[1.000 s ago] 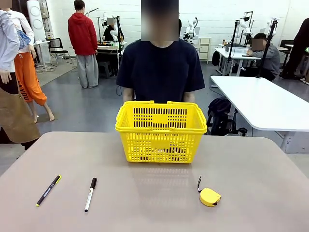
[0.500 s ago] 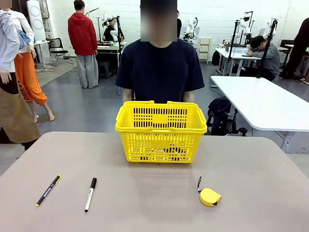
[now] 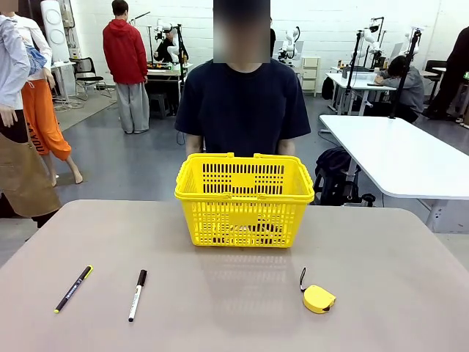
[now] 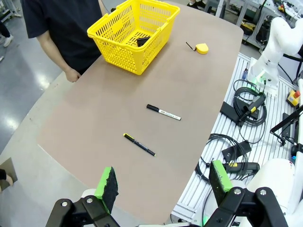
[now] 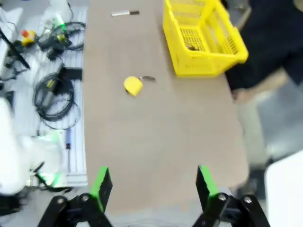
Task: Place the items the person wants into the basket.
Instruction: Pick up the item the person points to and place it in the Market Basket.
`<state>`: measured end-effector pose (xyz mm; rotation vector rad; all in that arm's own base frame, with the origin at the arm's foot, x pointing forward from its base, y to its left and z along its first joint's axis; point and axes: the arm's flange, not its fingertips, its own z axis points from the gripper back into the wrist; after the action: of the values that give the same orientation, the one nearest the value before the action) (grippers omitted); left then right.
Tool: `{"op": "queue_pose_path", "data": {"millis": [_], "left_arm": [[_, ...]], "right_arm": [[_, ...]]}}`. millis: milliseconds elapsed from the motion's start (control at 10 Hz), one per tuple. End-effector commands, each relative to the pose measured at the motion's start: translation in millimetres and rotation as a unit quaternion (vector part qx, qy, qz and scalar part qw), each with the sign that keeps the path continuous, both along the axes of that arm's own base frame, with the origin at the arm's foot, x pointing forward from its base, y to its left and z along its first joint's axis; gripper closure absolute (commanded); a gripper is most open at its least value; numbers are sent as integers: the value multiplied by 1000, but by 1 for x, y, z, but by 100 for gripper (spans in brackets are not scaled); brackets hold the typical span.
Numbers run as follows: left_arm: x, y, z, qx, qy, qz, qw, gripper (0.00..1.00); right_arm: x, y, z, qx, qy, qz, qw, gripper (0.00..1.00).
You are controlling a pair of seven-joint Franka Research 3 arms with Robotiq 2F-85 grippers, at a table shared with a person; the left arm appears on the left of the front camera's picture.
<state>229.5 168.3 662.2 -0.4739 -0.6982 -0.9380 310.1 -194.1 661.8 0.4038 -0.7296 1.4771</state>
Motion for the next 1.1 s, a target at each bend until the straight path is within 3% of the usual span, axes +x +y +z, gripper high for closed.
{"op": "queue_pose_path", "data": {"millis": [0,100,300,500,800,1000], "left_arm": [[-1,0,0,-5,-8,-11,1000,0],[-1,0,0,-5,-8,-11,1000,0],[-1,0,0,-5,-8,-11,1000,0],[-1,0,0,-5,-8,-11,1000,0],[-1,0,0,-5,-8,-11,1000,0],[-1,0,0,-5,-8,-11,1000,0]], "right_arm": [[10,-36,-35,87,36,96,991,7],[10,-56,-58,132,38,124,983,7],[7,-62,-97,199,46,68,977,7],[-7,-48,-113,205,105,-13,973,7],[-21,-41,-121,241,126,-137,952,7],[-23,-32,-120,232,142,-147,951,7]]}}
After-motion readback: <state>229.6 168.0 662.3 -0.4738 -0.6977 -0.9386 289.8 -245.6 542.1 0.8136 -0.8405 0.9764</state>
